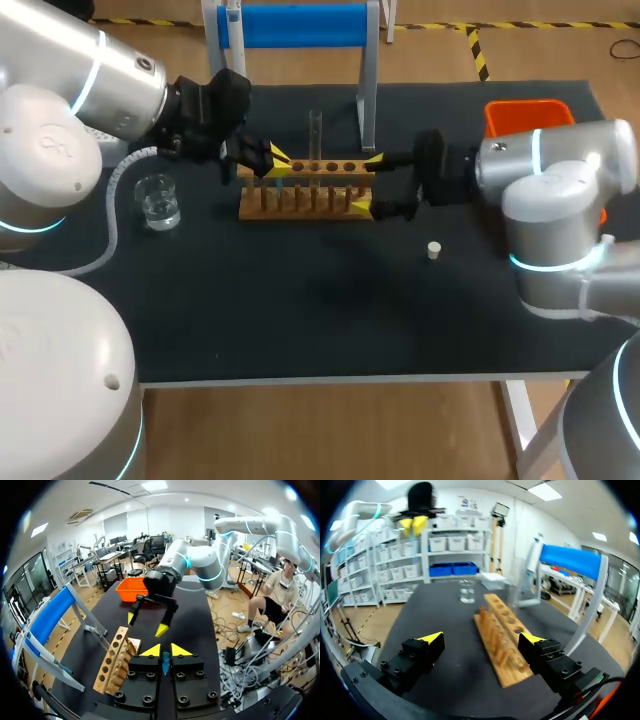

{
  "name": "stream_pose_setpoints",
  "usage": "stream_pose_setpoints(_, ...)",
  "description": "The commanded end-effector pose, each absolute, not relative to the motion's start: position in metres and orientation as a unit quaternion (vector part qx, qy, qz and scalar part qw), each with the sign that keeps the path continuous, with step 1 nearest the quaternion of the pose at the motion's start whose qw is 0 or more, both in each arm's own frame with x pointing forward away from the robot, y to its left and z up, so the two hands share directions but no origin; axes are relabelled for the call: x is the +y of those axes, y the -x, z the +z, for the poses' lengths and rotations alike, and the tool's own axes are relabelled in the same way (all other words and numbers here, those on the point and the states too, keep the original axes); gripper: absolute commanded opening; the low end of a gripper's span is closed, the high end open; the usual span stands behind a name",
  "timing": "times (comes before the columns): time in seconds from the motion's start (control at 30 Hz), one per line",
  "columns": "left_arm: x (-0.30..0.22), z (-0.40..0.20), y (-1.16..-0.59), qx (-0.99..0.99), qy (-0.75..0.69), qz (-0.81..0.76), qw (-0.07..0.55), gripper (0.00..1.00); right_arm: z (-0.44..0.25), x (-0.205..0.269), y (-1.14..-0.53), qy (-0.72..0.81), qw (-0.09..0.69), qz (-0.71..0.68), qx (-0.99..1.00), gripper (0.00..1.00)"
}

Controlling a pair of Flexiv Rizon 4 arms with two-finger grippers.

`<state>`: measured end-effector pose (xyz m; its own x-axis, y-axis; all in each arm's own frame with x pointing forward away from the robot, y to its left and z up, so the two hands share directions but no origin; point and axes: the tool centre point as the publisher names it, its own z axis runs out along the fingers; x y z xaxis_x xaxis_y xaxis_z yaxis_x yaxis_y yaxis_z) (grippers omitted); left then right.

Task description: Invert the test tube, pick up the pipette, mount the tip to pipette, aspirate from beaker and dispense into the tube, eject the tip, return the pipette, and cap with the stopper.

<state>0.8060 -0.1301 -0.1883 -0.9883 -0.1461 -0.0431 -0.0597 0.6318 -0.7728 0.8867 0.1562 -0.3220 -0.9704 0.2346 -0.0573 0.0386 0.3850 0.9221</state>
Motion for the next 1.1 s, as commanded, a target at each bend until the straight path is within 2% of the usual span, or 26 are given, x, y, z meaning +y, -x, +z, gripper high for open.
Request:
stream_pose_setpoints(0.03,-0.129,-0.187,-0.806,0.902,0.056,-0.424,0.049,0.00,-0.302,0.111,-0.860,-0.038,0.083,0.610,0.787,1.00)
stream_pose_setpoints(0.57,-0.129,-0.187,-0.806,0.902,0.056,-0.424,0.049,0.00,-0.281,0.115,-0.813,0.047,0.033,0.694,0.718,1.00)
stream_pose_setpoints(1.1,-0.129,-0.187,-0.806,0.902,0.056,-0.424,0.049,0.00,-0.271,0.138,-0.794,0.051,-0.001,0.697,0.716,1.00)
